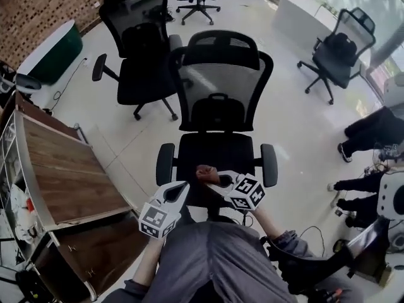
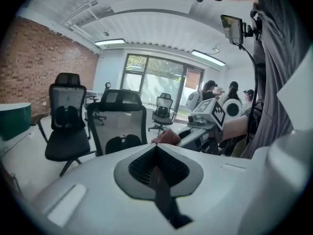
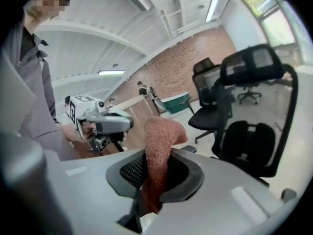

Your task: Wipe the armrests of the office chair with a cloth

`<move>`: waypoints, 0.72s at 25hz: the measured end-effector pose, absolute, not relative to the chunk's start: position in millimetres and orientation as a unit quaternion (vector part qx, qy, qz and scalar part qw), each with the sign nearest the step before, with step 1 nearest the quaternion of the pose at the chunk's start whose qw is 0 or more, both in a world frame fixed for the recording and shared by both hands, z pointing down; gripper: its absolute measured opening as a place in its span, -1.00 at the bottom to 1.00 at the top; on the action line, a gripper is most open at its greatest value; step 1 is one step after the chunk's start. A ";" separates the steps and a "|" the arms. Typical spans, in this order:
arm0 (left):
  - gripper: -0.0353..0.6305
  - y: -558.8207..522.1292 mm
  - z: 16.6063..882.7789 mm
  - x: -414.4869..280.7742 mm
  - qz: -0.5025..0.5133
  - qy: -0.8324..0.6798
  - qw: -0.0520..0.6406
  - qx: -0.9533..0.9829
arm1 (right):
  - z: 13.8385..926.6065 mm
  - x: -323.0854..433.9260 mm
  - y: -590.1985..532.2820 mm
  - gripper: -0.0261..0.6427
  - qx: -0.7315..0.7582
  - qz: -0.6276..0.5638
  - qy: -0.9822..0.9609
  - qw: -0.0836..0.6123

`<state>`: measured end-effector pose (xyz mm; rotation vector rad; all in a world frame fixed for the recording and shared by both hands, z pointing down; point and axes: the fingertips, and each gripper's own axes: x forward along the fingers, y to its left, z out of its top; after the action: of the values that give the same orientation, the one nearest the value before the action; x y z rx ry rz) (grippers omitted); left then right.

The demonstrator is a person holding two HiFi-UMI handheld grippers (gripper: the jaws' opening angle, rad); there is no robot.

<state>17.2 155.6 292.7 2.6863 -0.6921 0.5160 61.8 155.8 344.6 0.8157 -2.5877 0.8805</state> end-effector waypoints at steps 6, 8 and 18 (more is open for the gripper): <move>-0.85 185.4 255.1 102.3 0.170 -0.156 0.110 0.967 | 274.5 173.0 176.3 -0.76 0.438 0.271 -0.855 0.063; -0.85 195.3 249.6 114.8 0.167 -0.142 0.104 0.970 | 261.6 191.1 188.4 -0.76 0.470 0.258 -0.843 0.051; -0.85 223.2 250.0 129.3 0.157 -0.128 0.116 0.972 | 246.6 190.6 207.0 -0.76 0.478 0.213 -0.849 0.066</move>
<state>129.3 223.2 250.0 2.8476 -0.3737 0.4589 190.6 207.0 246.6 1.4434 -2.5622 0.6427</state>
